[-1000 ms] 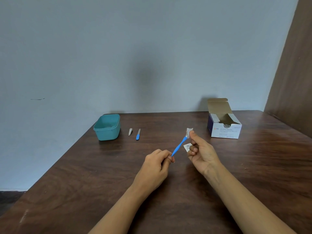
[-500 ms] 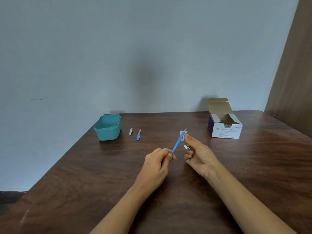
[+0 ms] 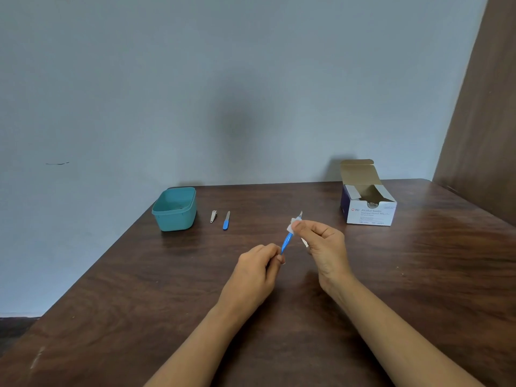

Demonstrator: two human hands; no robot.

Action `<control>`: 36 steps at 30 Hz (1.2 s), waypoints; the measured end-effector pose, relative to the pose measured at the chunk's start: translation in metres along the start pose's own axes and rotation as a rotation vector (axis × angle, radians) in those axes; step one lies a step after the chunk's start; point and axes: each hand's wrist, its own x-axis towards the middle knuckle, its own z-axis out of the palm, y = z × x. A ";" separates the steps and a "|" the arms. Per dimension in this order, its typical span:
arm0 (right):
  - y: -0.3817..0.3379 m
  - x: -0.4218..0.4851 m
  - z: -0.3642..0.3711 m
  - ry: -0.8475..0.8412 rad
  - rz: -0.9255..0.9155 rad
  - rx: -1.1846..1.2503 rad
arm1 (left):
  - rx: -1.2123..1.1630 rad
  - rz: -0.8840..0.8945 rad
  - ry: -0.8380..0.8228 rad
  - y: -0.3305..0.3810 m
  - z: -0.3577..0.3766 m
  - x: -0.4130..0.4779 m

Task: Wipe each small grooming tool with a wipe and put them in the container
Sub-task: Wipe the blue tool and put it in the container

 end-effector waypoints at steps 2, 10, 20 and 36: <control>0.003 0.000 0.001 0.030 -0.015 0.006 | 0.000 0.002 -0.016 0.002 0.001 0.000; 0.010 -0.006 0.006 0.254 -0.071 -0.109 | -0.002 -0.006 0.001 0.012 0.003 0.001; 0.001 0.001 0.007 0.121 0.212 0.299 | -0.283 -0.214 -0.004 0.020 -0.001 -0.002; -0.001 0.002 0.000 0.135 0.178 0.118 | -0.303 -0.234 -0.045 0.020 -0.002 -0.006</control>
